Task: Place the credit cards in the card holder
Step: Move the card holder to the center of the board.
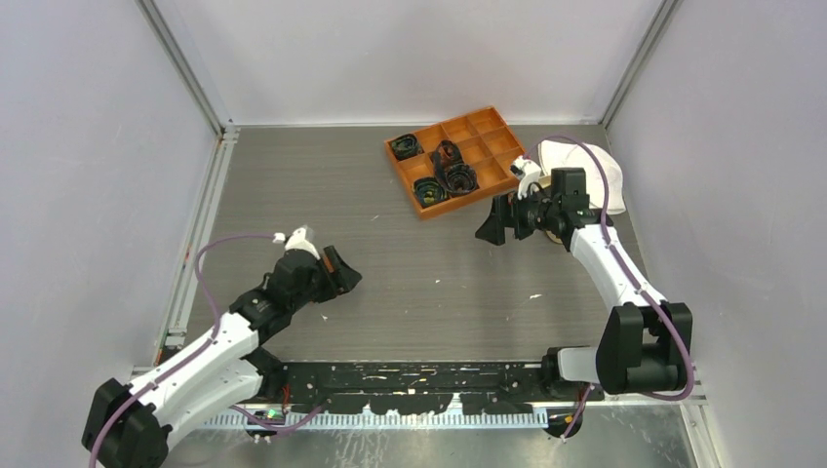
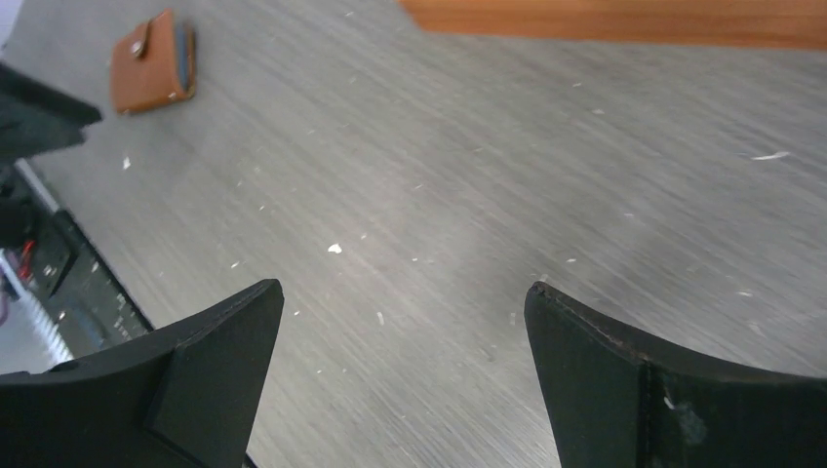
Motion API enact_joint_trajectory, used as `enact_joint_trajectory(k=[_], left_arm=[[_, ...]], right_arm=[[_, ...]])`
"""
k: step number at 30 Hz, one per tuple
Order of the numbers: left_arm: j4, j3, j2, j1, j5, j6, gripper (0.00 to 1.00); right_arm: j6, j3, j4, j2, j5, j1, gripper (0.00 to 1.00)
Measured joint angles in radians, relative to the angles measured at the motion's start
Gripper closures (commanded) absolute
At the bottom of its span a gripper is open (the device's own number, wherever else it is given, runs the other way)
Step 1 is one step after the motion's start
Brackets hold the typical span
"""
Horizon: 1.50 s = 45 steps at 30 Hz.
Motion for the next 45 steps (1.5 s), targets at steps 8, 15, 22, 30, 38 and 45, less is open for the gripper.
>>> enact_joint_trajectory(k=[8, 15, 22, 30, 38, 45], left_arm=[[-0.243, -0.026, -0.067, 0.012, -0.383, -0.103, 0.30], [-0.235, -0.040, 0.056, 0.183, -0.402, -0.103, 0.45], [-0.113, -0.091, 0.106, 0.230, -0.311, -0.095, 0.55], [-0.022, -0.092, 0.162, 0.240, -0.263, -0.076, 0.85], [0.169, -0.111, 0.217, 0.247, -0.099, 0.060, 1.00], [0.373, -0.137, 0.323, 0.177, 0.212, 0.222, 1.00]], right_arm=[[-0.054, -0.040, 0.005, 0.012, -0.127, 0.002, 0.00], [-0.064, -0.040, 0.005, 0.015, -0.146, 0.002, 0.00], [-0.065, -0.040, 0.007, 0.015, -0.159, 0.003, 0.01], [-0.086, -0.039, 0.000, 0.024, -0.174, 0.026, 0.01], [-0.202, -0.037, -0.049, 0.025, -0.171, 0.100, 0.01], [-0.620, -0.148, -0.125, -0.076, -0.208, 0.268, 0.01]])
